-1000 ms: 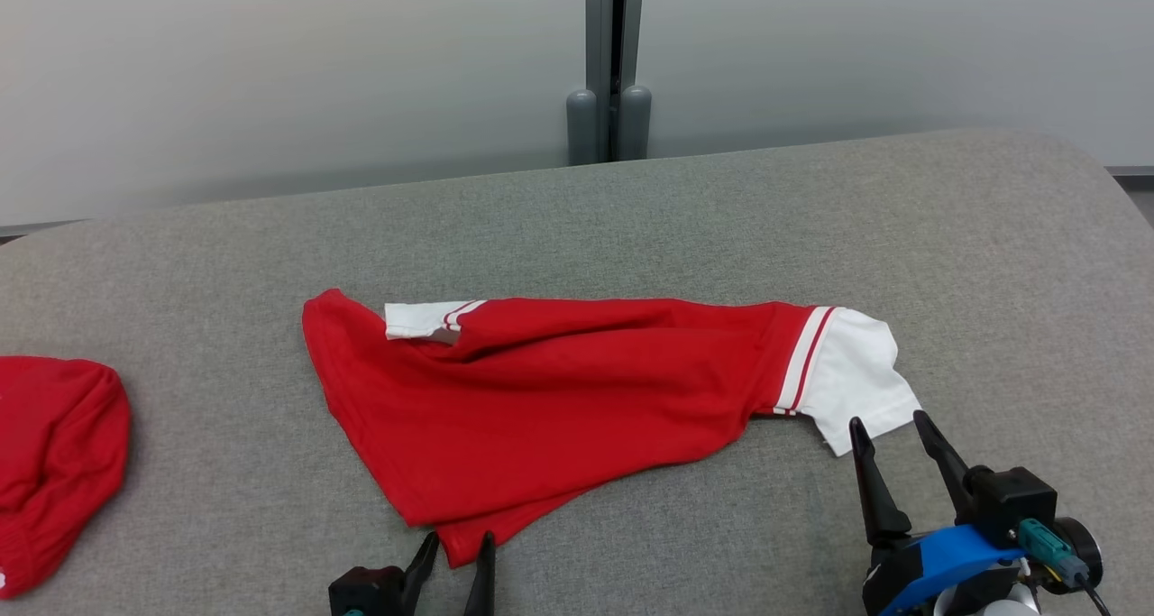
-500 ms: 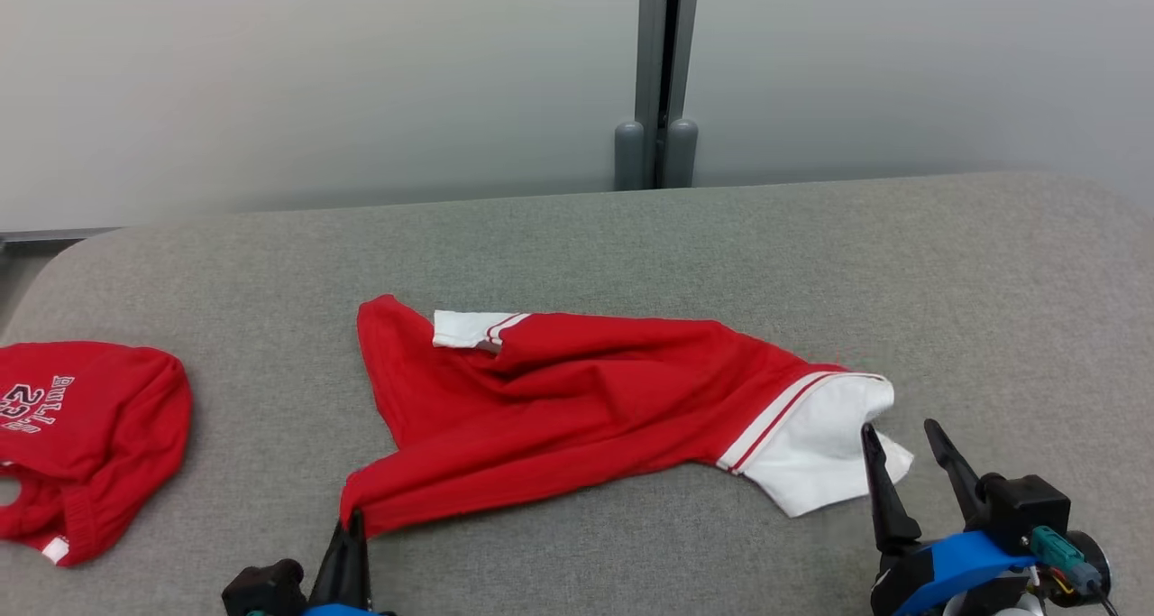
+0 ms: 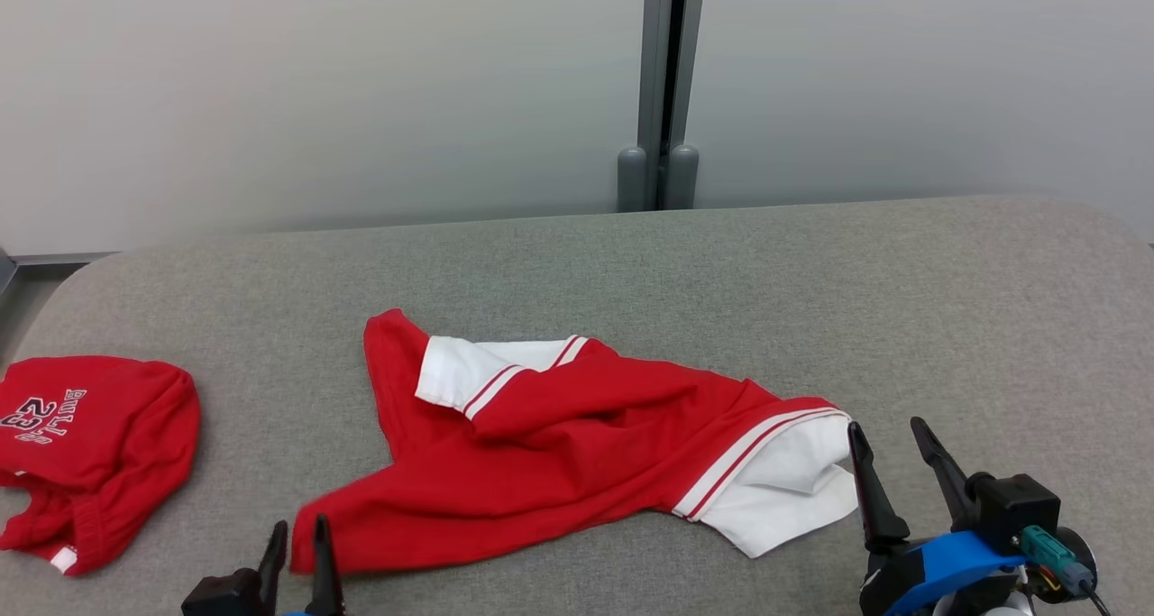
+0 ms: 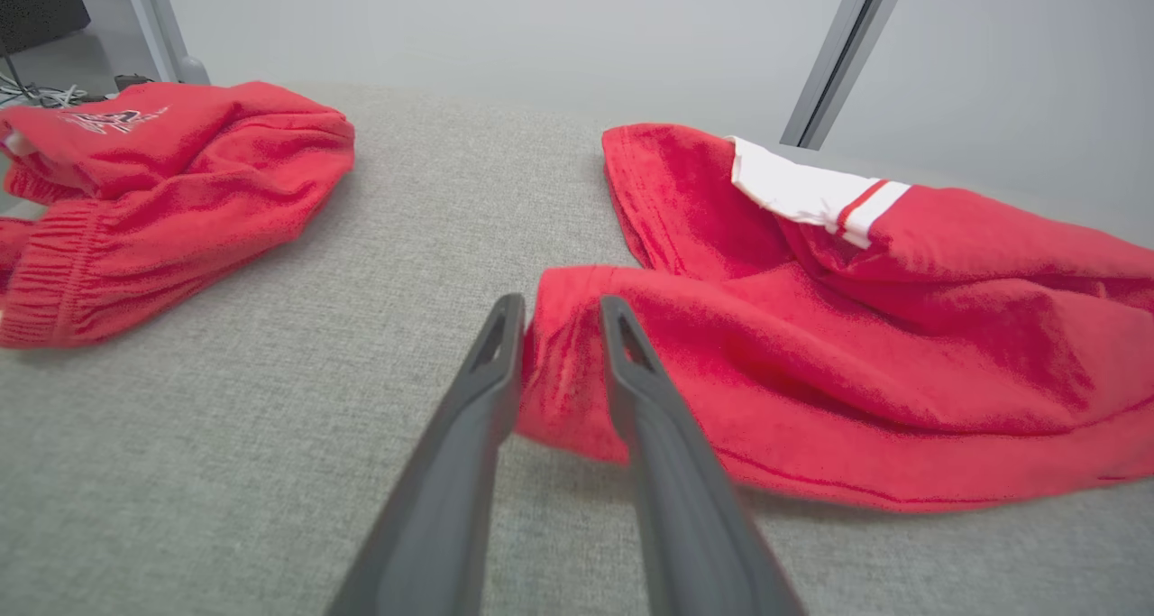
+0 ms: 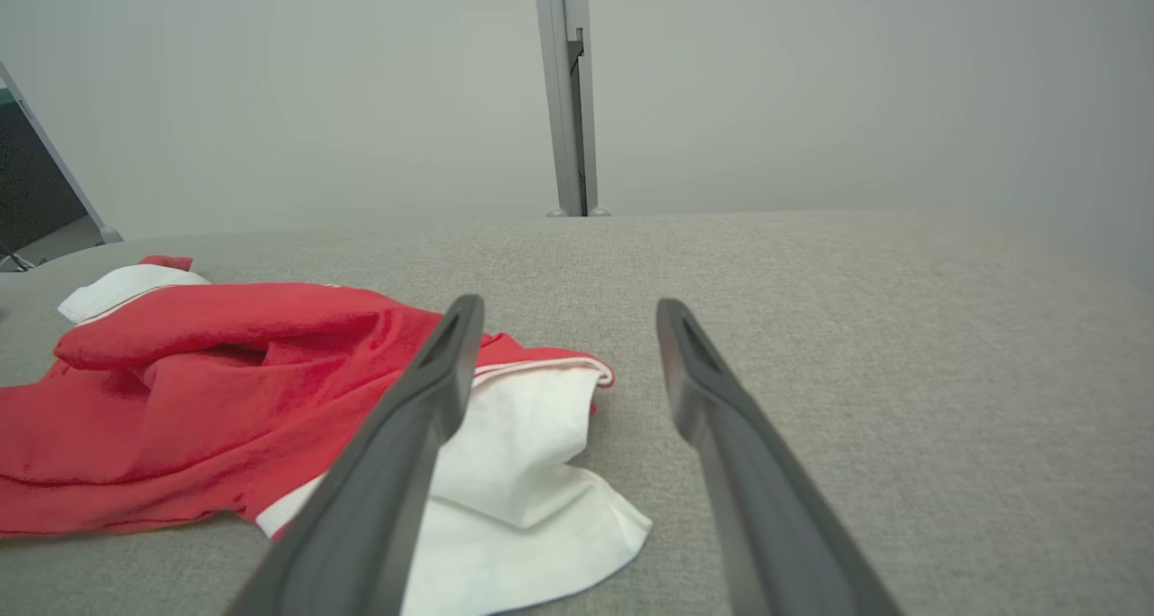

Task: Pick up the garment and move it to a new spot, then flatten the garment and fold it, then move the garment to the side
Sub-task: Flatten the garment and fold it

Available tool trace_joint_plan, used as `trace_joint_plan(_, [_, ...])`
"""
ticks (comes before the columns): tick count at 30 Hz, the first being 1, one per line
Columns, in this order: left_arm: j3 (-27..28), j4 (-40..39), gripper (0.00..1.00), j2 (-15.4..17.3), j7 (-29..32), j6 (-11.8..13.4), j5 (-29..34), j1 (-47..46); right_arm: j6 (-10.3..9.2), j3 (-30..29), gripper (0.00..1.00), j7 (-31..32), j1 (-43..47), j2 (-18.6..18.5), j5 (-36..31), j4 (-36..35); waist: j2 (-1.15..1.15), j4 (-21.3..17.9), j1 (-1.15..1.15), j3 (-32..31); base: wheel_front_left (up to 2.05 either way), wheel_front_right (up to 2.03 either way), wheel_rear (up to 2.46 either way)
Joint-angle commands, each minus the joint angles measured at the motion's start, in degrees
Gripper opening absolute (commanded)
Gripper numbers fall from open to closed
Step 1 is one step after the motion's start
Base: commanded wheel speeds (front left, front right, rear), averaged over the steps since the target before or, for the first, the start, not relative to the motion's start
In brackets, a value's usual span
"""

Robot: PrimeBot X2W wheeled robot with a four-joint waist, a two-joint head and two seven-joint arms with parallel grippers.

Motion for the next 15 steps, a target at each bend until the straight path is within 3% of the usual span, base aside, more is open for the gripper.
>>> trace_joint_plan(1, [0.49,-0.40,1.00,0.02,-0.15,0.07,0.21,-0.42,0.00,0.16,1.00,-0.21,0.80,-0.02,0.41,-0.39,0.00,-0.27,0.00,-0.16,0.00,0.00,0.00])
trace_joint_plan(15, [-3.06,-3.50,1.00,-0.04,-0.15,2.09,0.02,2.66,0.00,1.97,1.00,-0.21,1.79,-0.02,0.74,-0.35,0.00,-1.30,0.00,-0.68,0.00,0.00,0.00])
